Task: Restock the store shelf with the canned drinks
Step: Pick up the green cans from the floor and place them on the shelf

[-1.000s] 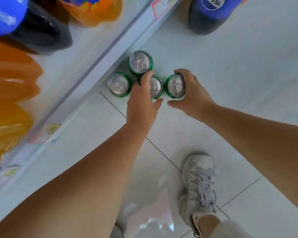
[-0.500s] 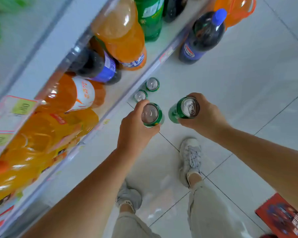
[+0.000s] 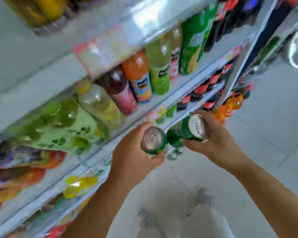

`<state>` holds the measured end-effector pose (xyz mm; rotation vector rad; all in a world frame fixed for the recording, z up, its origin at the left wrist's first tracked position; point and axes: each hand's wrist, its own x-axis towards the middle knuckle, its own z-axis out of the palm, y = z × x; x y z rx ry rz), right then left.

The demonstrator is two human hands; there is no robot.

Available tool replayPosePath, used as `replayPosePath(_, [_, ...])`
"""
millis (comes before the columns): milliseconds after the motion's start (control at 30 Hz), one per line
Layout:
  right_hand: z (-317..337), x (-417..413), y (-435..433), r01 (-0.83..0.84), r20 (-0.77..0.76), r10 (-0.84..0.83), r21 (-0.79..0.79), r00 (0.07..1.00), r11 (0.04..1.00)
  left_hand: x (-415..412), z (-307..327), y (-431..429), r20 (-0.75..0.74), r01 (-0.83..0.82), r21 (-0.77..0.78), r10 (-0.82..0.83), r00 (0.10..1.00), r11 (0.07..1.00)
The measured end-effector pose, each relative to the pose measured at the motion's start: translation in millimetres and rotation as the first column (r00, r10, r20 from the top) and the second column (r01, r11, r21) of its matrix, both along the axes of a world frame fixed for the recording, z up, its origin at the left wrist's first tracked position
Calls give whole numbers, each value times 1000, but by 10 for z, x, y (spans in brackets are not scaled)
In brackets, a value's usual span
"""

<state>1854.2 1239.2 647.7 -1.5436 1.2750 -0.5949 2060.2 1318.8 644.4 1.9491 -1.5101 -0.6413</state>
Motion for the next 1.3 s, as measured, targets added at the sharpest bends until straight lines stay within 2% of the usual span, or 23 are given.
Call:
replayPosePath(133, [911,404,473,-14,137,31,-126,990,992,304,1070,584,-147,-19,-150,-4,989,988])
replayPosePath(267, [1525,881,861,-22,226,82,-259,971,966,633,1786,1128,-210,-64,-257,9,978,964])
replayPosePath(367, [1924,1211,1037,-37,305,132,-299,943,954,898,2117,1423,-294,-174,-325,76,953,929])
replayPosePath(467, [2297,1552,1093,-127,334,256,-363,907,923,1164,2337,1700,-355,-335,-419,188,916,844])
replayPosePath(667, [2622,2286,847,-303,248,453,-469,856,830,1540,2485,2064,-377,-556,-463,414,829,691])
replayPosePath(833, [2659,2720,455,-439,143,553,-462,821,771,1555,2410,2145,-413,-649,-458,501,761,608])
replayPosePath(967, [2658,2935,273,-534,44,612,-444,789,720,1497,2350,2106,-433,-669,-452,511,743,590])
replayPosePath(1133, [2496,3076,131,-462,121,535,-372,836,805,1431,2341,2012,-424,-661,-455,508,750,597])
replayPosePath(1300, [2368,3069,206,-480,34,543,-423,839,769,1430,2325,1940,-421,-665,-451,515,747,595])
